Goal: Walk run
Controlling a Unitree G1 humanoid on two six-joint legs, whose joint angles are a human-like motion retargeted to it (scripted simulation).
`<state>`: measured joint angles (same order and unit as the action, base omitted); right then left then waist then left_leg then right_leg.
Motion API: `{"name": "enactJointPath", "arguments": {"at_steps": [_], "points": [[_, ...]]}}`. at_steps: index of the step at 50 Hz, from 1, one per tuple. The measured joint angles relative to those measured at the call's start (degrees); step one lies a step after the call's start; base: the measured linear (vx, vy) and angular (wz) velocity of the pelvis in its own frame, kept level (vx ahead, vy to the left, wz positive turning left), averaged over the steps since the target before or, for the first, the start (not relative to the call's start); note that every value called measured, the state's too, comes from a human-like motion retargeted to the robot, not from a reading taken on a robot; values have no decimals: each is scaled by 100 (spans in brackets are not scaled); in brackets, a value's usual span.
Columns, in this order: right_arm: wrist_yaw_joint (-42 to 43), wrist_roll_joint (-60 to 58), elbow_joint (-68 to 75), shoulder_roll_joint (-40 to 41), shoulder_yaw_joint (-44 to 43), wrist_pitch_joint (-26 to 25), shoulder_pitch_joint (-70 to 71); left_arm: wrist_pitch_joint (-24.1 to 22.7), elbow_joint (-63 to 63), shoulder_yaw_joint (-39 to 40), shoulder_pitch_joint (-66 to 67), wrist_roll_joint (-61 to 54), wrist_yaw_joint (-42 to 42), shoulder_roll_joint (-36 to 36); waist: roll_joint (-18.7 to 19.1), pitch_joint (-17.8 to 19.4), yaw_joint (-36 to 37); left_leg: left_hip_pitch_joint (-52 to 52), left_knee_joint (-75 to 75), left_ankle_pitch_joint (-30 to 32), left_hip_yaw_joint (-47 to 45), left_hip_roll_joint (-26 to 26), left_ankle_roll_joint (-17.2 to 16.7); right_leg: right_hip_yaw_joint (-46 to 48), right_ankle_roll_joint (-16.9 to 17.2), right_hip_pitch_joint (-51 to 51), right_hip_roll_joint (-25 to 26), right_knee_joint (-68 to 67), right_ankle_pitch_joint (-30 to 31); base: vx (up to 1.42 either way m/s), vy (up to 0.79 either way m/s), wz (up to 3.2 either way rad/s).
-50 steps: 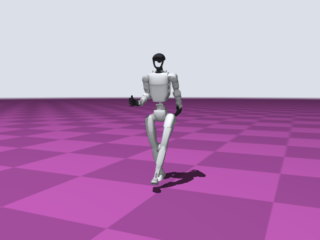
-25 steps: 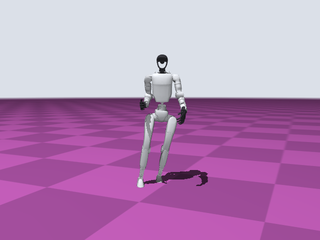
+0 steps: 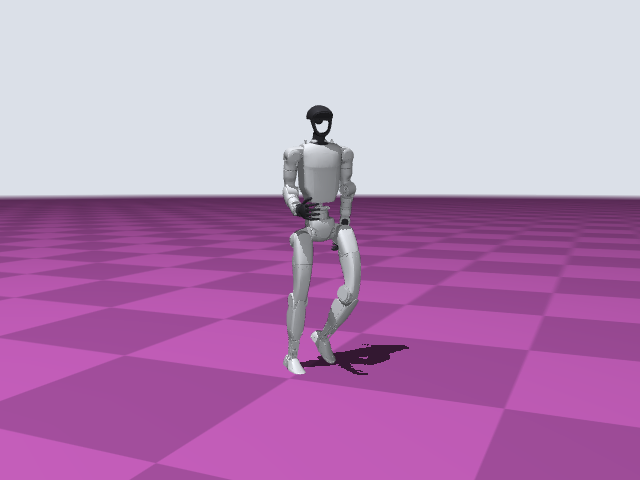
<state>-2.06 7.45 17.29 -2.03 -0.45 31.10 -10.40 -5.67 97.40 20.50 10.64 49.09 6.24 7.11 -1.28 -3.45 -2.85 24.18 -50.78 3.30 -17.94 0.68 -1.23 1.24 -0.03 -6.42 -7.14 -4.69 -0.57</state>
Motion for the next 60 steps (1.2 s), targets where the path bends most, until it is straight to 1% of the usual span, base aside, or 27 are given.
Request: {"name": "enactJointPath", "arguments": {"at_steps": [2, 5, 8, 10, 12, 13, 15, 16, 18, 20, 22, 24, 27, 30, 32, 36, 38, 40, 42, 45, 48, 50, 52, 53, 56, 58, 60], "points": [[-30, 93, -46, -133, -40, 26, 7, 133, 0, 14, 529, 231, 169, -26, 17, 11, 182, 373, 678, -399, -23, 32, 212, 250, -21, 204, 97, 103, -83, 56, -10, 74], [-107, 216, -70, -326, -202, 15, 6, 267, 0, 92, 1160, 493, 270, 9, 151, 6, 281, 542, 2072, -702, -760, -310, 782, 708, -54, 504, 360, 191, -296, 65, -6, 140], [56, 174, -60, -422, -328, 57, -74, 511, 0, 392, 1628, 532, 155, 47, 280, -20, 174, 419, 3633, -1166, -1424, -8, 966, 1252, -31, 851, 658, 256, -468, 70, -6, 188], [221, 114, -41, -405, -373, 80, -152, 683, 0, 601, 1830, 338, 117, 61, 336, -93, -18, 123, 4431, -1299, -2228, 192, 930, 1721, 69, 1055, 829, 261, -505, 72, -8, 211], [304, 87, -16, -326, -388, 69, -248, 806, 0, 827, 1948, -11, 104, 9, 215, -174, 40, -101, 4805, -1046, -2559, 356, 1307, 1893, 277, 1212, 817, 141, -368, 84, -14, 95], [313, 87, -4, -267, -379, 58, -302, 840, 0, 955, 1981, -216, 99, -36, 84, -199, 192, -194, 4788, -875, -2425, 382, 1544, 1816, 408, 1301, 760, 40, -232, 104, -25, -18], [293, 89, 31, -114, -340, 45, -397, 811, 0, 1222, 1979, -652, 115, -138, -159, -250, 498, -362, 4671, -1146, -2354, 353, 1623, 1571, 779, 1433, 672, -279, 311, 94, -36, -58], [266, 61, 55, -24, -336, 48, -417, 759, 0, 1340, 1890, -864, 195, -191, -182, -262, 538, -334, 4562, -1298, -1889, 329, 1623, 1632, 929, 1417, 692, -560, 875, 83, -29, -5], [233, -19, 75, 129, -298, 62, -456, 657, 0, 1552, 1592, -1281, 515, -318, -23, -259, 465, -389, 4273, -1487, -1446, 117, 1623, 1243, 1191, 1193, 954, -1323, 1972, 84, 13, 101], [350, -127, 40, 205, -218, 89, -459, 466, 0, 1653, 1045, -1674, 946, -421, 380, -219, 304, -340, 3982, -1677, -762, -41, 1623, 903, 1149, 637, 1401, -2439, 2641, 66, 31, 198], [448, -147, 15, 214, -200, 144, -530, 185, 0, 1416, 374, -2071, 1214, -409, 770, -229, 215, -558, 3945, -1760, -512, -214, 1623, 594, 1019, 154, 1813, -3397, 2459, 62, 19, 245], [435, -81, 13, 190, -255, 190, -610, -78, -99, 964, -380, -2389, 1262, -381, 993, -234, 111, -763, 4009, -1740, -139, -193, 1623, 394, 841, -305, 1937, -4023, 1800, 59, 17, 271], [349, 82, -9, 137, -405, 174, -789, -385, -890, 362, -1288, -2187, 1067, -507, 1162, -253, 81, -1048, 4128, -1703, 587, 3, 1623, 179, 322, -779, 1711, -4182, 1169, 50, 17, 276], [346, 99, -66, 50, -562, 160, -954, -673, -1880, -122, -2031, -1648, 987, -609, 1263, -293, -199, -1317, 4202, -1661, 1358, 194, 1623, 97, -109, -1184, 1269, -3670, 584, 61, 4, 330], [393, 27, -113, 12, -617, 167, -1030, -938, -2311, -438, -2524, -1507, 1020, -538, 1198, -320, -349, -1484, 4198, -1659, 1776, 382, 1623, -179, -43, -1298, 1085, -2831, 577, 59, -7, 307], [498, -44, -182, 2, -649, 143, -1028, -1350, -2903, -969, -3266, -1468, 1028, -342, 816, -230, -529, -1949, 4113, -1718, 2433, 956, 1623, -1389, 511, -1372, 713, -1012, 467, 56, -10, 240], [520, -74, -203, 0, -636, 127, -951, -1450, -3160, -1084, -3422, -1385, 984, -308, 635, -120, -475, -2265, 4091, -1755, 2610, 1190, 1623, -1760, 561, -1435, 512, -234, 313, 71, -15, 130], [511, -125, -225, -14, -588, 113, -853, -1494, -3360, -1135, -3420, -1310, 873, -274, 573, -33, -433, -2552, 4063, -1777, 2670, 1251, 1577, -2485, 910, -1375, 575, 474, 34, 77, -21, 86], [494, -198, -215, -40, -502, 100, -718, -1516, -3390, -1107, -3276, -1232, 700, -247, 542, 41, -427, -2852, 3986, -1735, 2599, 1233, 1462, -1827, 1279, -1351, 428, 681, -23, 77, -25, 76], [444, -366, -144, -52, -435, 62, -484, -1400, -3074, -994, -2901, -1065, 461, -315, 501, -29, -592, -3109, 3714, -1295, 2542, 1220, 1057, -1088, 1079, -1218, 410, 204, 571, 78, -20, 125], [499, -625, -124, 97, -428, 82, -429, -1070, -2266, -827, -2391, -706, 344, -453, 823, -114, -956, -2840, 2633, 153, 2812, 1024, 131, -1625, 525, -971, 717, -206, 233, 80, -29, 195], [572, -605, -101, 170, -433, 102, -436, -692, -1486, -805, -2090, -621, 144, -512, 998, -159, -1087, -2309, 1518, 1178, 2949, 985, -997, -1280, 289, -822, 670, -351, -38, 72, -22, 187], [588, -442, -50, 201, -387, 87, -389, -117, -755, -628, -1848, -750, 17, -433, 718, -289, -1152, -1823, 830, 1989, 1656, 792, -1377, -651, 177, -678, 131, -395, -217, 77, -15, 164], [592, -370, -23, 255, -348, 82, -379, 167, -471, -505, -1662, -814, -26, -369, 604, -337, -1118, -1642, 540, 2246, 1120, 489, -1377, -535, 5, -575, 186, -350, -263, 73, -41, 122], [615, -267, -1, 290, -250, 108, -325, 460, 0, -297, -884, -1010, 38, -140, 466, -271, -939, -966, -314, 1314, 219, -225, -737, -446, -246, -150, 419, -174, -413, 60, -44, 86], [586, -248, -43, 216, -256, 160, -299, 589, 0, -172, -280, -1050, 90, -49, 338, -224, -670, -369, -526, 800, -71, -275, -502, -229, -312, 67, 389, -56, -488, 80, -25, 43], [513, -209, -102, 122, -255, 221, -335, 812, 0, -12, 292, -1054, 51, 25, 212, -211, -410, 278, -342, 368, 70, -12, -377, -164, -354, 291, 397, 66, -588, 63, -21, 40]]}}
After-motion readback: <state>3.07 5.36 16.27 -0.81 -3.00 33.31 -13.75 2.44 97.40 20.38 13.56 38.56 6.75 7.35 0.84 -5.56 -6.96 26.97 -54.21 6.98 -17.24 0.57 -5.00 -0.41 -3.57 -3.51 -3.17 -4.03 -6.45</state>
